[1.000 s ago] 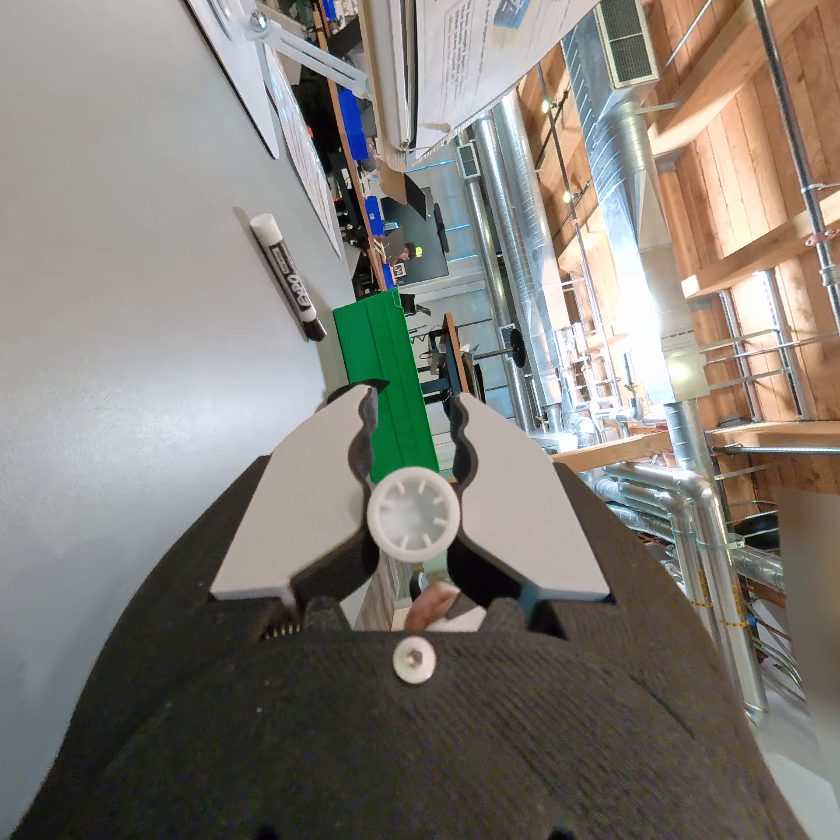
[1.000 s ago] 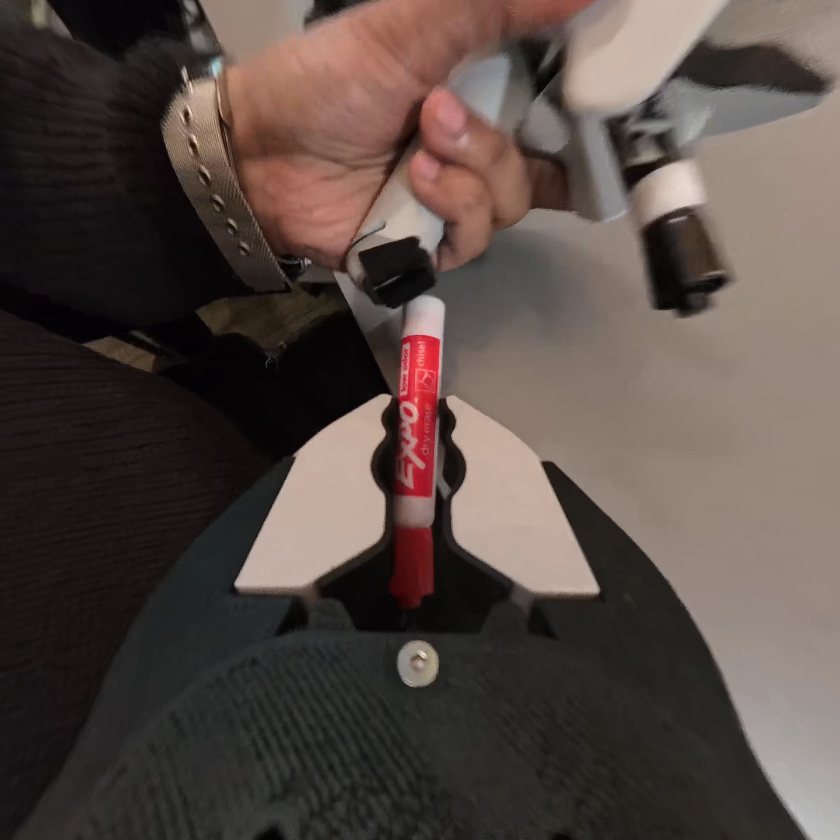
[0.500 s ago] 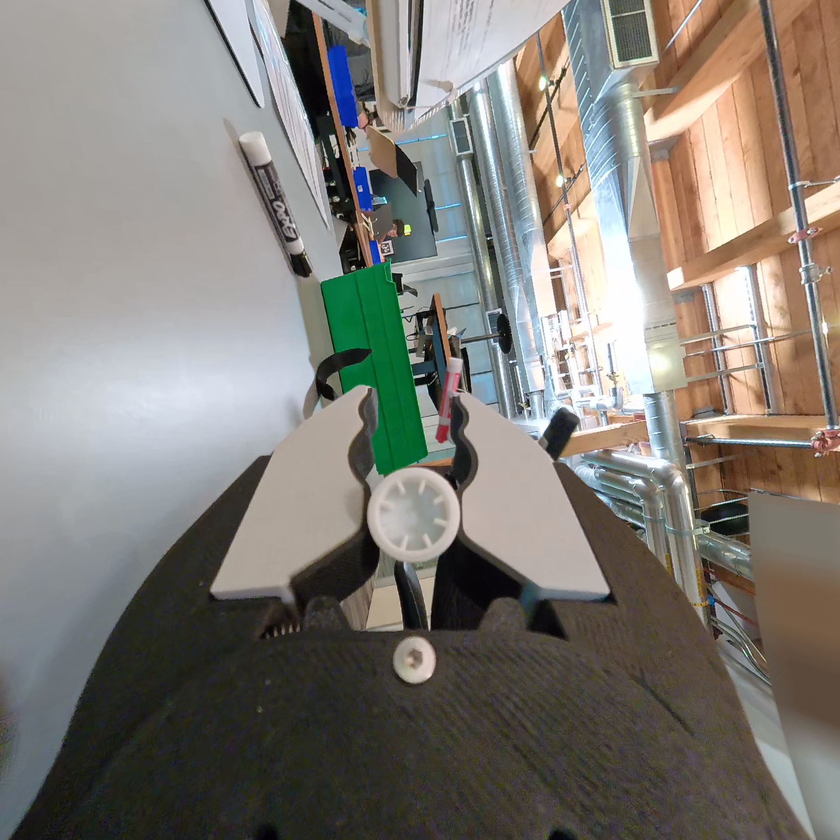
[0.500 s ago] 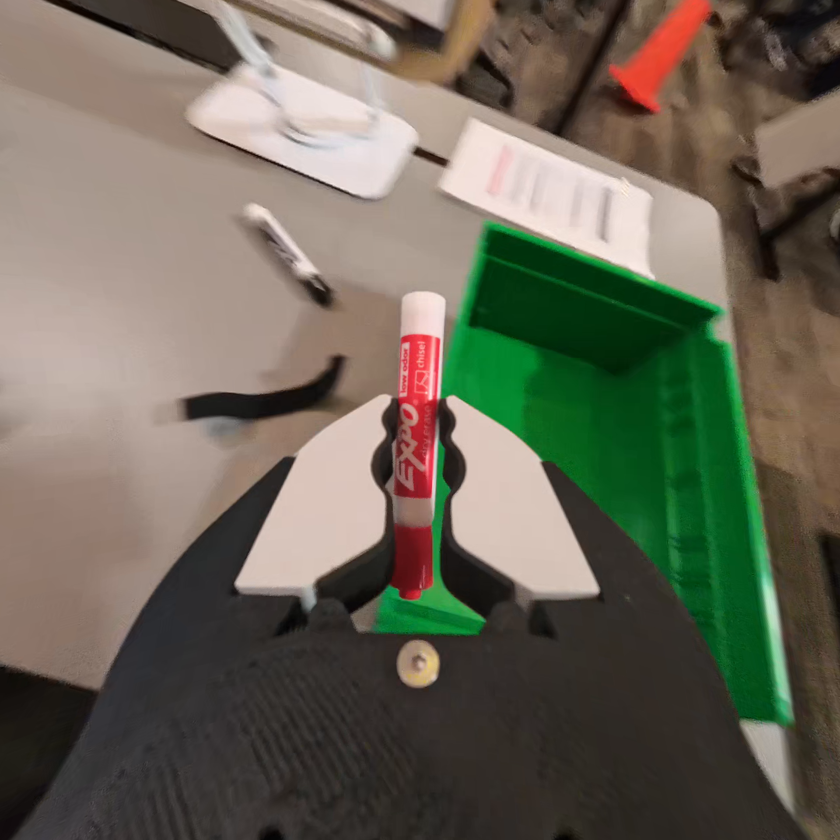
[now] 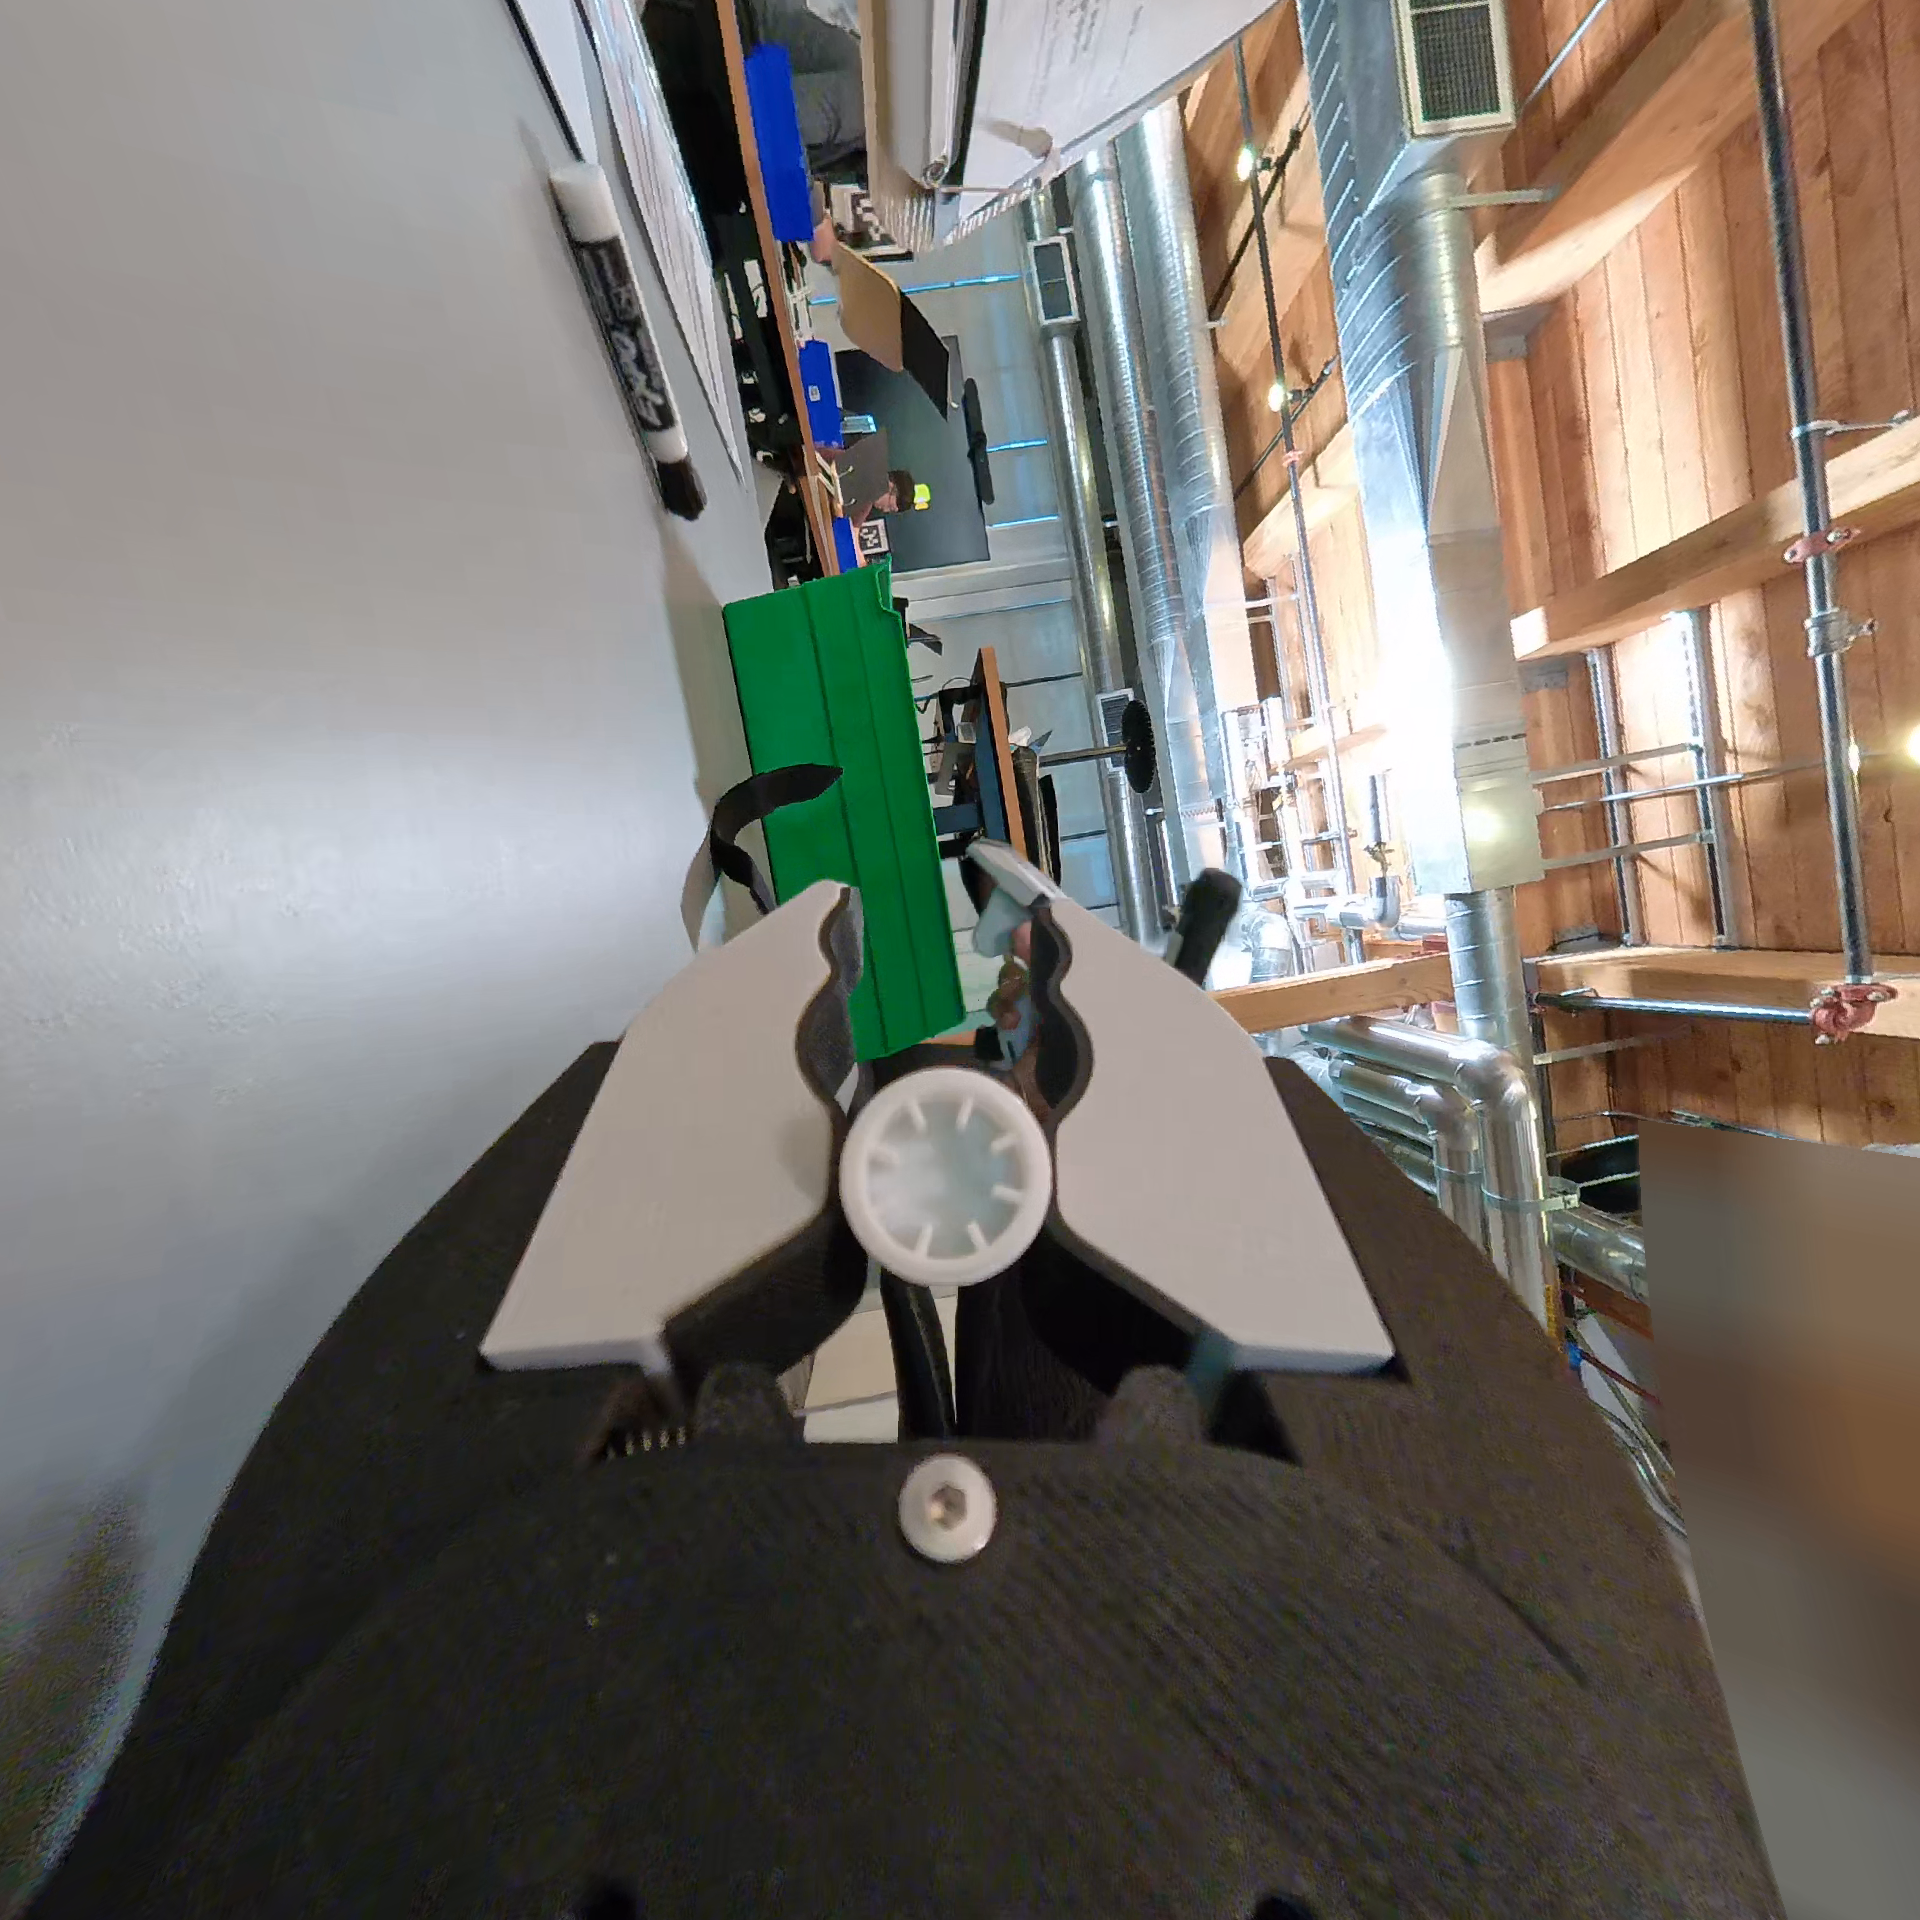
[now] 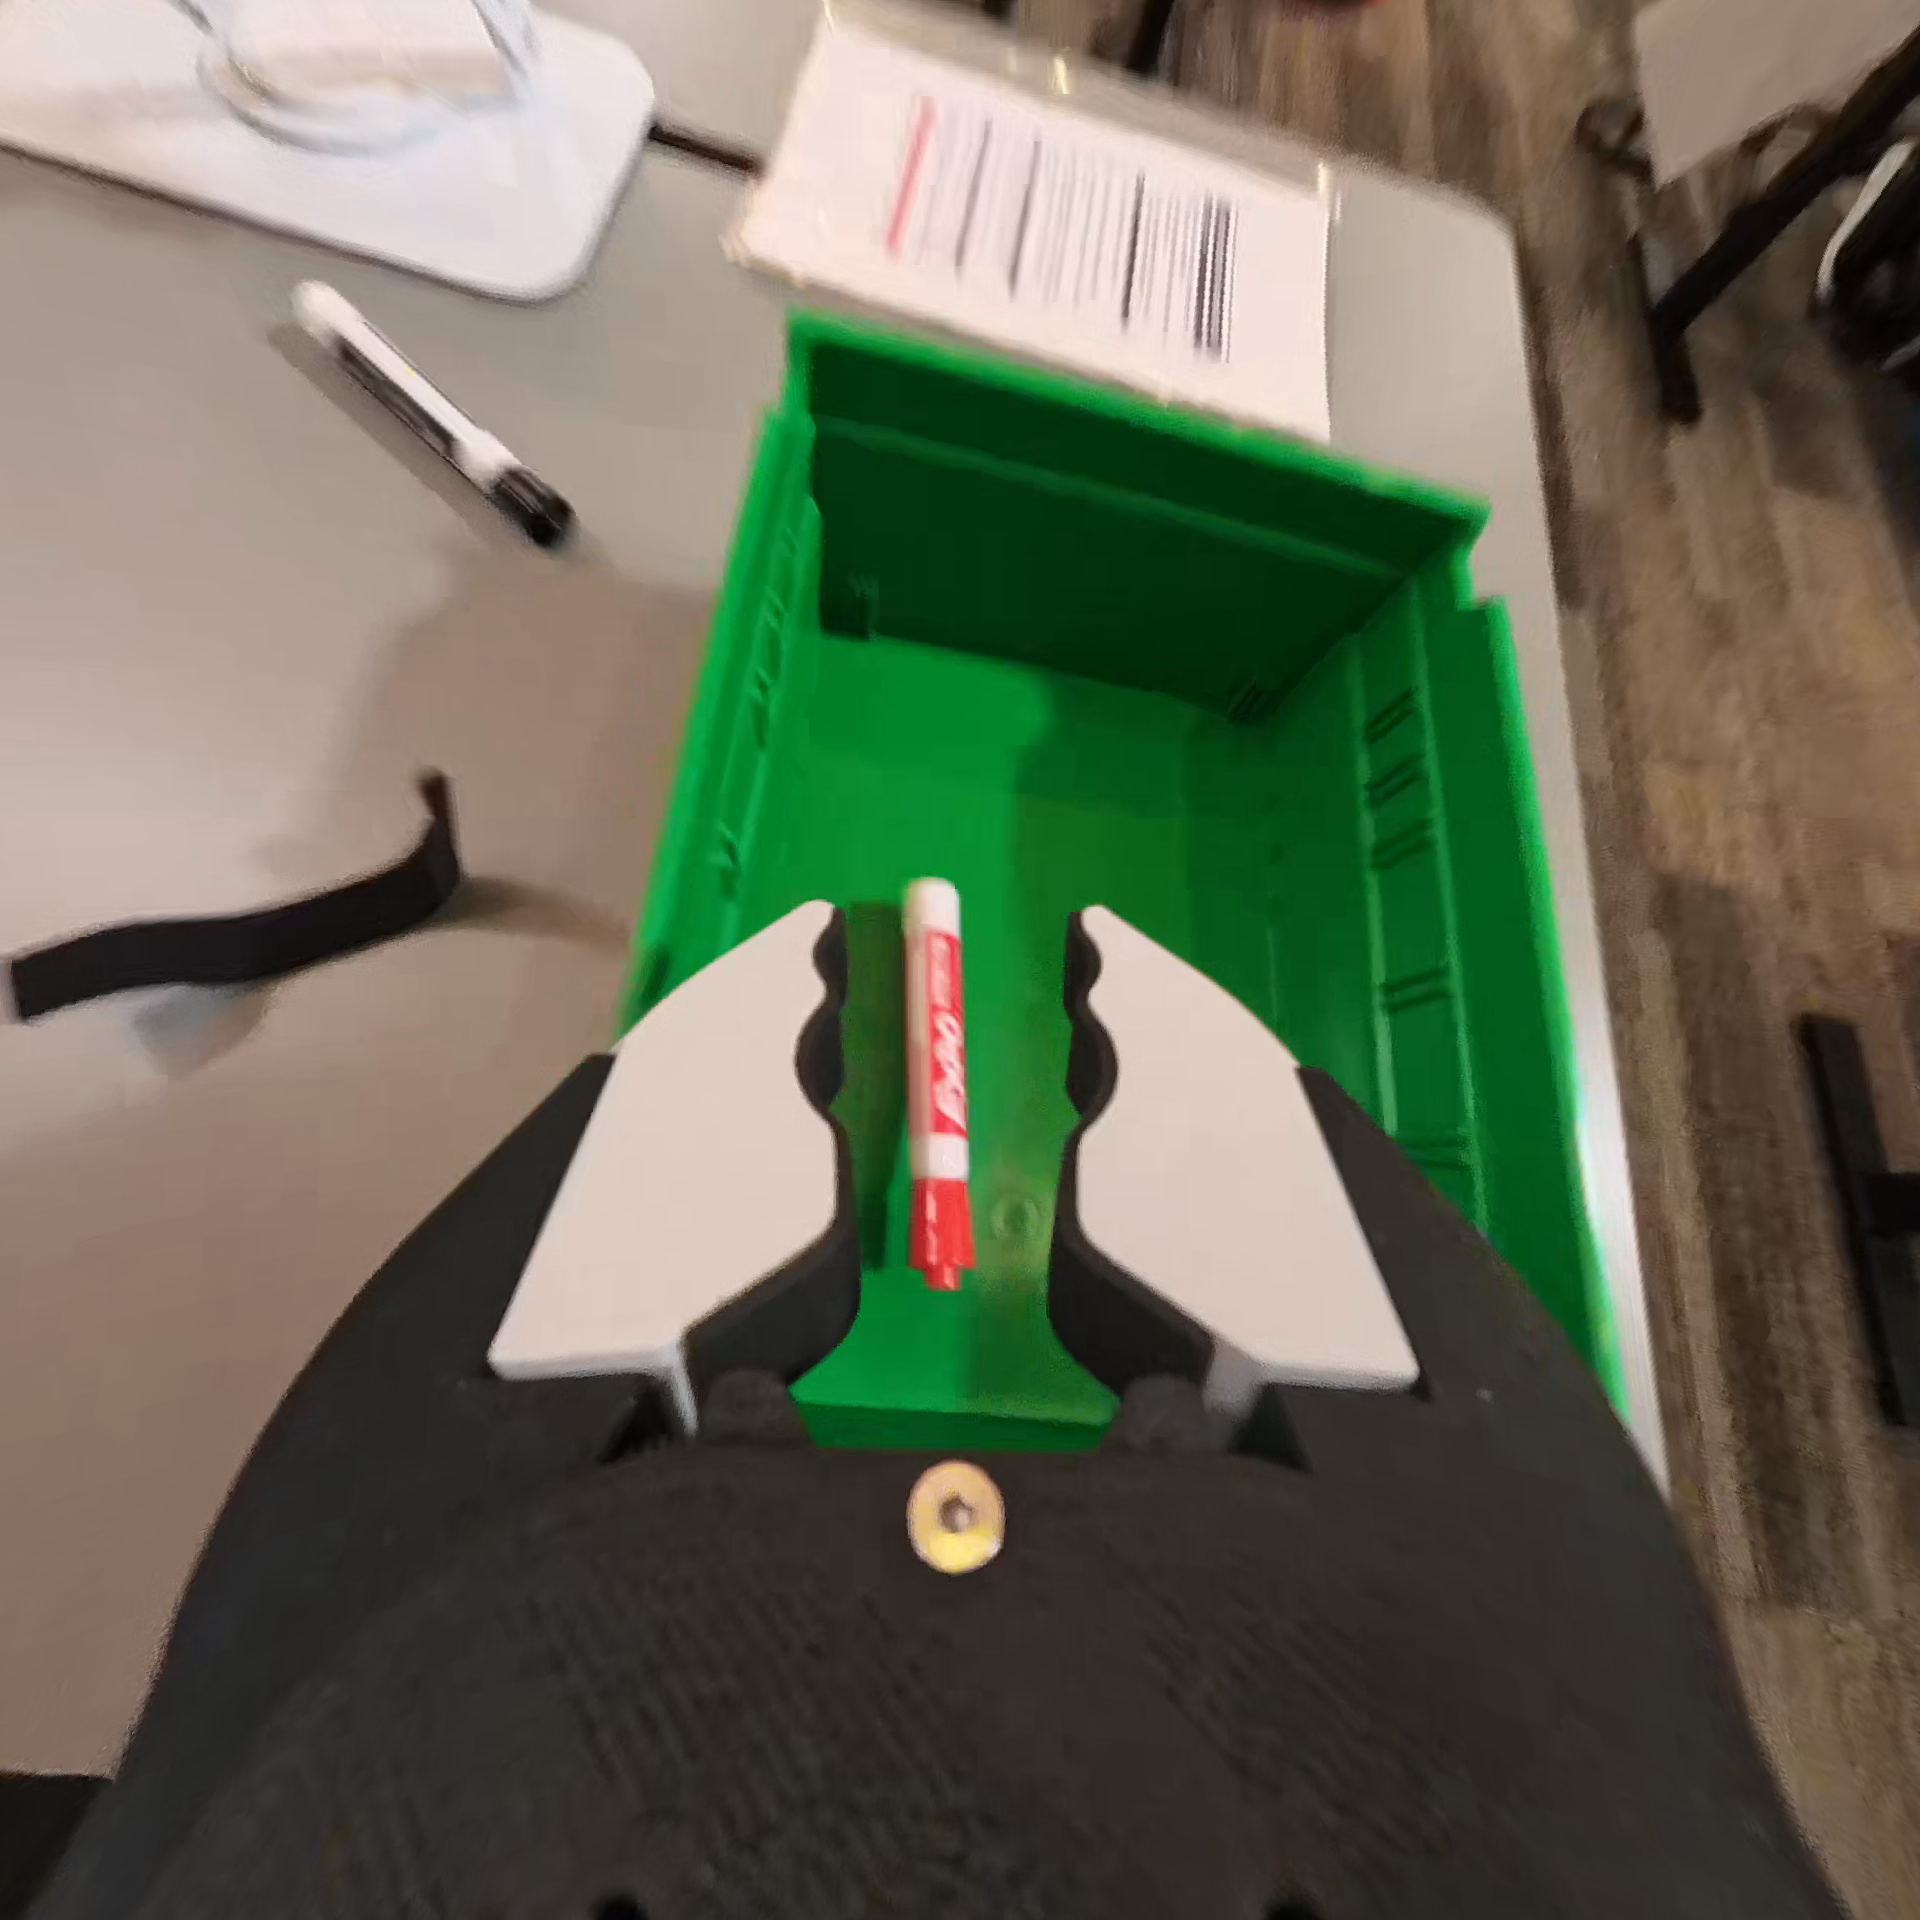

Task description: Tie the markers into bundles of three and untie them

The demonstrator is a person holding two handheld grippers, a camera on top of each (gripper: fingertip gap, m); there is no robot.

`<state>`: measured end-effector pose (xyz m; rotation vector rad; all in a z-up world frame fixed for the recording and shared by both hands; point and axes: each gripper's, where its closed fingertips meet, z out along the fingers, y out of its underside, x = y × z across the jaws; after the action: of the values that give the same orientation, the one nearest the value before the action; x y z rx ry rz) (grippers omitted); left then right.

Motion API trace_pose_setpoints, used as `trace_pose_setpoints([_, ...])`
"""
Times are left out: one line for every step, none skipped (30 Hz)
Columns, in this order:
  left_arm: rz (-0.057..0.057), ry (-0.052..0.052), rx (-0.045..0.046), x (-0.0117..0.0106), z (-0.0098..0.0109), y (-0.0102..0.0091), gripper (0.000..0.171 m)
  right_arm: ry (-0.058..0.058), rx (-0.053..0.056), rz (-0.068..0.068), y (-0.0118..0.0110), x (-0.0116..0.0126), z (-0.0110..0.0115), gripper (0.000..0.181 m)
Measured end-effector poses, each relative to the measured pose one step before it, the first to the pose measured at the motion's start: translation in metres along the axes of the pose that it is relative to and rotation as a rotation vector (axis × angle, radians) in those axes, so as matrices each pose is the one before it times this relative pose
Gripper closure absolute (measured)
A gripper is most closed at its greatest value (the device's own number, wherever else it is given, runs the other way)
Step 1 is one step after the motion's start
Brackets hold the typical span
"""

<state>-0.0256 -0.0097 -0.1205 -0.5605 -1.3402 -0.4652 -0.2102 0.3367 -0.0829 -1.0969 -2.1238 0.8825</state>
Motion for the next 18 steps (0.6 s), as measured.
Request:
trace_pose_setpoints([-0.0044, 0.0013, -0.00402, -0.00025, 0.00047, 0.0012, 0.138, -0.0237, 0.0437, -0.0206, -0.01528, -0.01107, -0.006, 0.14])
trace_pose_setpoints([-0.0033, 0.0006, -0.00395, -0.00035, 0.00063, 0.00119, 0.138, -0.0438, 0.039, -0.0316, -0.01564, -0.01666, -0.00325, 0.14])
trace_pose_setpoints([-0.0022, -0.0003, -0.00486, -0.00038, 0.00075, 0.00116, 0.139, -0.0529, 0.0243, -0.0426, -0.01364, -0.01989, 0.00067, 0.14])
trace_pose_setpoints([-0.0017, -0.0003, -0.00551, -0.00032, 0.00059, 0.00107, 0.139, -0.0495, -0.0018, -0.0463, -0.00937, -0.02025, 0.00529, 0.14])
trace_pose_setpoints([-0.0005, -0.0003, -0.00119, -0.00011, 0.00016, 0.00047, 0.139, -0.0447, -0.03, -0.0425, -0.00438, -0.01937, 0.00975, 0.137])
trace_pose_setpoints([0.0007, 0.0003, 0.00171, 0.00026, -0.00022, -0.00007, 0.139, -0.0302, -0.0473, -0.0308, -0.00078, -0.01626, 0.01317, 0.134])
trace_pose_setpoints([0.0014, 0.0007, 0.00149, 0.00039, -0.00056, -0.00016, 0.139, -0.0093, -0.0492, -0.0171, 0.00129, -0.01159, 0.01505, 0.13])
trace_pose_setpoints([0.0017, 0.0006, 0.00277, 0.00048, -0.00073, -0.0005, 0.139, 0.0051, -0.0448, -0.0067, 0.00256, -0.00746, 0.01548, 0.129])
trace_pose_setpoints([0.0003, 0.0021, 0.00225, 0.00074, -0.00075, -0.00058, 0.138, 0.0176, -0.0424, 0.0106, 0.0042, -0.00323, 0.01438, 0.129])
trace_pose_setpoints([-0.0008, 0.0042, -0.00019, 0.00089, -0.00081, -0.00023, 0.138, 0.0065, -0.0448, 0.016, 0.00627, -0.00283, 0.01189, 0.129])
trace_pose_setpoints([-0.0011, 0.0043, -0.00252, 0.00096, -0.00107, 0.00028, 0.138, -0.0057, -0.0364, 0.0136, 0.00675, -0.00267, 0.0086, 0.129])
trace_pose_setpoints([-0.0023, 0.0028, -0.00137, 0.0006, -0.00118, 0.00029, 0.139, -0.0032, -0.0202, 0.0176, 0.00536, -0.00039, 0.0057, 0.13])
trace_pose_setpoints([-0.0057, 0.0027, 0.0, 0.00025, -0.00118, 0.00031, 0.139, -0.0037, -0.0094, 0.0213, 0.00378, 0.00095, 0.00419, 0.133])
trace_pose_setpoints([-0.0082, 0.0043, -0.00174, 0.00023, -0.00071, 0.00041, 0.139, -0.0096, -0.0087, 0.0204, 0.00344, 0.00066, 0.00405, 0.137])
trace_pose_setpoints([-0.0073, 0.0028, -0.0025, -0.00023, -0.00007, 0.00045, 0.139, -0.0138, -0.0125, 0.0167, 0.00341, 0.00031, 0.00476, 0.14])
trace_pose_setpoints([-0.0053, 0.0005, -0.00288, -0.00053, 0.00027, 0.00058, 0.139, -0.0075, -0.0096, 0.0136, 0.00281, 0.00096, 0.00494, 0.147])
trace_pose_setpoints([-0.0044, 0.0004, -0.00342, -0.00044, 0.00048, 0.00058, 0.139, -0.0137, -0.0051, 0.0083, 0.00197, -0.0004, 0.00359, 0.166])
trace_pose_setpoints([-0.0036, 0.0023, -0.00319, 0.00019, 0.00033, 0.0007, 0.139, -0.0338, 0.0078, 0.0032, -0.00029, -0.00408, 0.00092, 0.181])
